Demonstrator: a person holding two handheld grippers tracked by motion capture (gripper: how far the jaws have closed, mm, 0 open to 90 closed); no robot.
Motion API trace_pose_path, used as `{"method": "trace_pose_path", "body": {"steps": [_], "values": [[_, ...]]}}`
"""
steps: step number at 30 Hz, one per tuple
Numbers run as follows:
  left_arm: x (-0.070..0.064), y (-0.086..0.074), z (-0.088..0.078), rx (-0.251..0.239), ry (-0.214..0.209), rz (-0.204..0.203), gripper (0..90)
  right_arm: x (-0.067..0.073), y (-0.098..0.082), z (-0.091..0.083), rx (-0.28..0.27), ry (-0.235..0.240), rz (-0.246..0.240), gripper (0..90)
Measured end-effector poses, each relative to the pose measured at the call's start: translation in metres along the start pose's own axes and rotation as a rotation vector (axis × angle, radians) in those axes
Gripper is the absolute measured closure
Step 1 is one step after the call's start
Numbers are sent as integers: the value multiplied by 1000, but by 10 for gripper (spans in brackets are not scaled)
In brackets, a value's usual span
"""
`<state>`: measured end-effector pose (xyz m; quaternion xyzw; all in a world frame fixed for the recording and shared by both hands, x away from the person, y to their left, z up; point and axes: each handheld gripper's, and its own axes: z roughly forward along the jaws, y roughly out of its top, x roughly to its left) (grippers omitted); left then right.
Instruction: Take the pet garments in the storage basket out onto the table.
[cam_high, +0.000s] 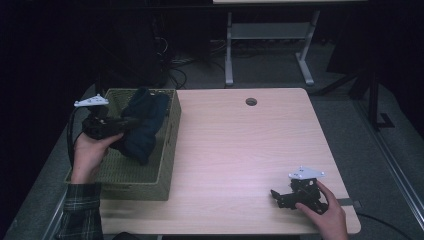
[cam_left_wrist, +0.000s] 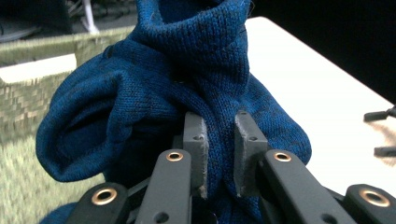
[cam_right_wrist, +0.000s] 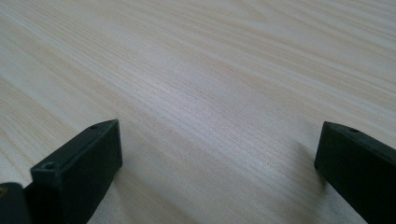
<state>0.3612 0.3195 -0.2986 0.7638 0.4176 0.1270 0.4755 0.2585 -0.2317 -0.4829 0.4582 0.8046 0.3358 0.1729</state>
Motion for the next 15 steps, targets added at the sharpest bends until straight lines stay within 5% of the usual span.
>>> {"method": "trace_pose_path", "body": {"steps": [15], "values": [[-23,37,-5,-74,-37,59,778,0,0,0,-1,0,-1,5]]}}
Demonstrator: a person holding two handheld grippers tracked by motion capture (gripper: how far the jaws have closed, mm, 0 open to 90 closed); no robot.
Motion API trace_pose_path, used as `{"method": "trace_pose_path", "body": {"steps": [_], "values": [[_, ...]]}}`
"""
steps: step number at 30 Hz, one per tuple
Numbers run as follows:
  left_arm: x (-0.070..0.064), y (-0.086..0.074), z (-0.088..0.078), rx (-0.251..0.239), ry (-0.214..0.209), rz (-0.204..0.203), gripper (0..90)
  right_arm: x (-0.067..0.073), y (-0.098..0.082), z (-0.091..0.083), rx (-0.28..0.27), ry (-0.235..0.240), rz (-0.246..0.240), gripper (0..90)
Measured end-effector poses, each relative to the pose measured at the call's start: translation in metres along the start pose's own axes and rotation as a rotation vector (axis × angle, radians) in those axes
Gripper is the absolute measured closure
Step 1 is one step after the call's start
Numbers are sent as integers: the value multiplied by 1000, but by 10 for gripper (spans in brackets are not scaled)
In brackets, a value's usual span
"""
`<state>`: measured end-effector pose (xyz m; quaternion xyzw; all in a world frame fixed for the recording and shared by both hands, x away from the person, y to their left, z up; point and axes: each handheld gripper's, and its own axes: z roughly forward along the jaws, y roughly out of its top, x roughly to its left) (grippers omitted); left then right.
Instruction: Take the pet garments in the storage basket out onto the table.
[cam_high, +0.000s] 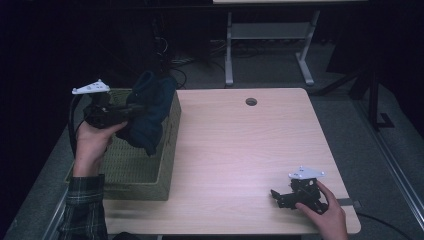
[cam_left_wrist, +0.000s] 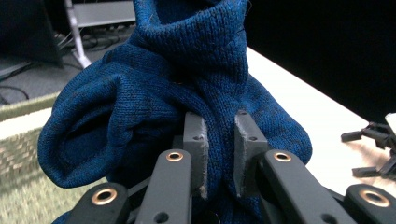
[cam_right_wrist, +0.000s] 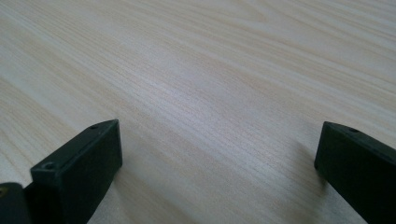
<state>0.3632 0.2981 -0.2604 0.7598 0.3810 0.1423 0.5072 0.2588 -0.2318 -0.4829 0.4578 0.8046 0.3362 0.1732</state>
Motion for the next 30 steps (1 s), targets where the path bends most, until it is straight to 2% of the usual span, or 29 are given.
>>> {"method": "trace_pose_path", "body": {"steps": [3,5,8,13,24,30], "values": [[-8,16,-3,-24,-20,23,778,0,0,0,0,0,0,5],[-10,18,-3,-28,-24,25,778,0,0,0,0,0,1,5],[-17,32,-2,-37,-46,48,778,0,0,0,0,0,1,5],[-27,47,3,-60,-71,68,778,0,0,0,0,0,0,5],[-50,70,25,-86,-130,104,778,0,0,0,0,0,0,5],[-62,78,40,-87,-161,120,778,0,0,0,2,1,-2,5]]}}
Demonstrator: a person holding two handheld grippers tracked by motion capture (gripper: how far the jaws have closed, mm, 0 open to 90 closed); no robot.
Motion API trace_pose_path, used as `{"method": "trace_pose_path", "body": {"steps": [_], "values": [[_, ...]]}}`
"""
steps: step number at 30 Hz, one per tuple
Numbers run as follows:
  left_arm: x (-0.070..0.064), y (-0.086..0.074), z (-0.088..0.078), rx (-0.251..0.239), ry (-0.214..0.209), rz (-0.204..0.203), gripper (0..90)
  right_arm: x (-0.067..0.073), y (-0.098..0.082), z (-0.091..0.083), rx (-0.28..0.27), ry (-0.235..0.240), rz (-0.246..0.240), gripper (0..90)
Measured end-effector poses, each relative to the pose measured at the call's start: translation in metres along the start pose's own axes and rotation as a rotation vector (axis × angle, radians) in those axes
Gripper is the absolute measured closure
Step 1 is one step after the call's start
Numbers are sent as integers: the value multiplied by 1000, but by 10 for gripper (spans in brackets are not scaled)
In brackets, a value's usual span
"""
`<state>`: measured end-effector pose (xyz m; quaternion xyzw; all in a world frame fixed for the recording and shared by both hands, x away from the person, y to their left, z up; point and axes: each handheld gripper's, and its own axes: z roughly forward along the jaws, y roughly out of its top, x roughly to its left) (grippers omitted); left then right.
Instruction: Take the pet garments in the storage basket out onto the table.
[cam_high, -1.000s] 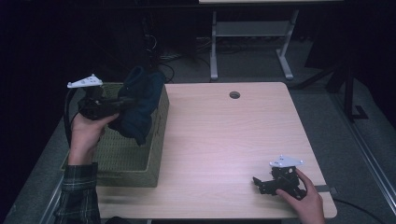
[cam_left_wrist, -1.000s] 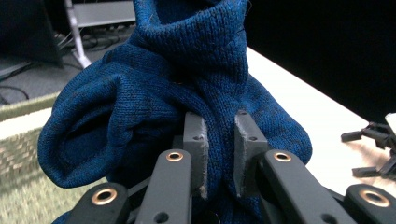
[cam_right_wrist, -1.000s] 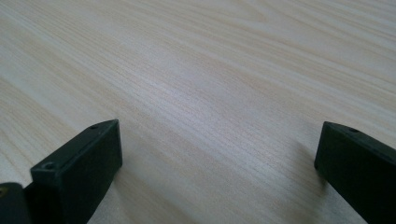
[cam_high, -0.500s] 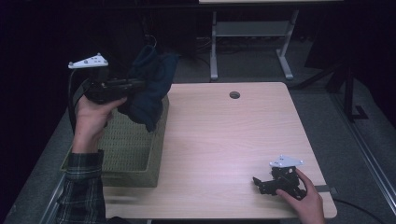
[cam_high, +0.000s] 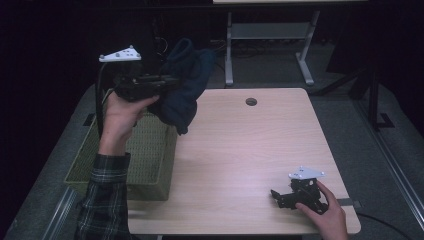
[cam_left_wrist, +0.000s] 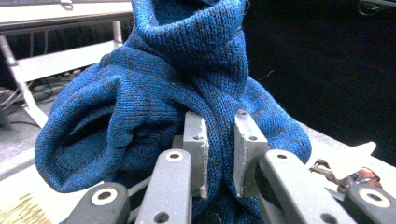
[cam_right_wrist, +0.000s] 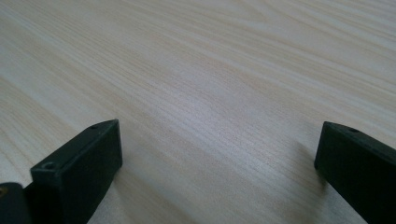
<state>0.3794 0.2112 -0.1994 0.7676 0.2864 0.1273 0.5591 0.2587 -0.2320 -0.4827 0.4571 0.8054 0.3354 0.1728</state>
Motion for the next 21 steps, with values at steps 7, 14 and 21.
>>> {"method": "trace_pose_path", "body": {"steps": [7,14,21], "values": [[-12,2,26,0,-43,12,778,0,0,0,1,1,-1,5],[-20,-2,49,6,-99,12,777,0,0,0,0,1,1,5],[-31,-12,78,31,-156,19,777,0,0,0,-2,0,-1,5]]}}
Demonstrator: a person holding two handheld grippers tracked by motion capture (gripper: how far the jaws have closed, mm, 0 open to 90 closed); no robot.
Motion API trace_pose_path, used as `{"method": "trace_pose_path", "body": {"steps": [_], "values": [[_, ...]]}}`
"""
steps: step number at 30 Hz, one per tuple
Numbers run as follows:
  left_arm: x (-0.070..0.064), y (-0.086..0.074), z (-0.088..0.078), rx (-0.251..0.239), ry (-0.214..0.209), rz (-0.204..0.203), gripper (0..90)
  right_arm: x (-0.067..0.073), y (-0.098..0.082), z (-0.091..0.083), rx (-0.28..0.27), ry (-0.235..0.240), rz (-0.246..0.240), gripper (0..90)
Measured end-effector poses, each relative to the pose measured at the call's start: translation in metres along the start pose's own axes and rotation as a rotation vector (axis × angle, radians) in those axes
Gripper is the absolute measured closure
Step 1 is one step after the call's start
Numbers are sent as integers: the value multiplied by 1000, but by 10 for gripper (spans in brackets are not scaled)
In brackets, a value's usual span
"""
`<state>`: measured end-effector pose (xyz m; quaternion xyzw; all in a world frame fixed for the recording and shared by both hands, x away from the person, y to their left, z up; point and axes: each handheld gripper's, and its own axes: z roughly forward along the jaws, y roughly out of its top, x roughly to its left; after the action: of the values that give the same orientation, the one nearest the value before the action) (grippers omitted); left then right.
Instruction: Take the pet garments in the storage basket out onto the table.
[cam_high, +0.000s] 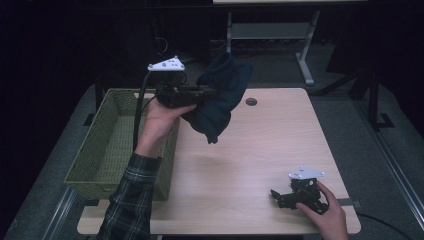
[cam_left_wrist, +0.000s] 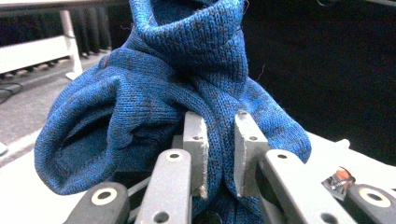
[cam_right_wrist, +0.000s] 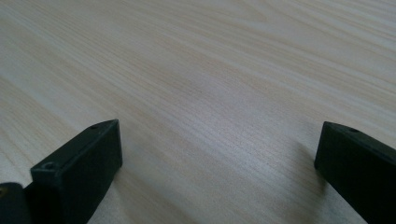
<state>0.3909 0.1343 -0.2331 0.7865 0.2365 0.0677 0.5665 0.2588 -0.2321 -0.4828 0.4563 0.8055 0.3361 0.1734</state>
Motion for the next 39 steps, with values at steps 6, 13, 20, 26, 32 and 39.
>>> {"method": "trace_pose_path", "body": {"steps": [6,13,20,26,32,39], "values": [[-3,-8,22,29,-34,7,777,0,0,0,0,0,0,5],[-6,-17,47,63,-67,14,777,0,0,0,0,0,0,5],[-11,-26,69,89,-103,16,777,0,0,0,0,0,0,5],[-13,-44,97,133,-134,9,776,0,0,0,1,0,1,5],[-15,-64,125,187,-149,18,776,0,0,0,0,1,0,5],[-16,-86,153,260,-144,13,775,0,0,0,0,0,0,5]]}}
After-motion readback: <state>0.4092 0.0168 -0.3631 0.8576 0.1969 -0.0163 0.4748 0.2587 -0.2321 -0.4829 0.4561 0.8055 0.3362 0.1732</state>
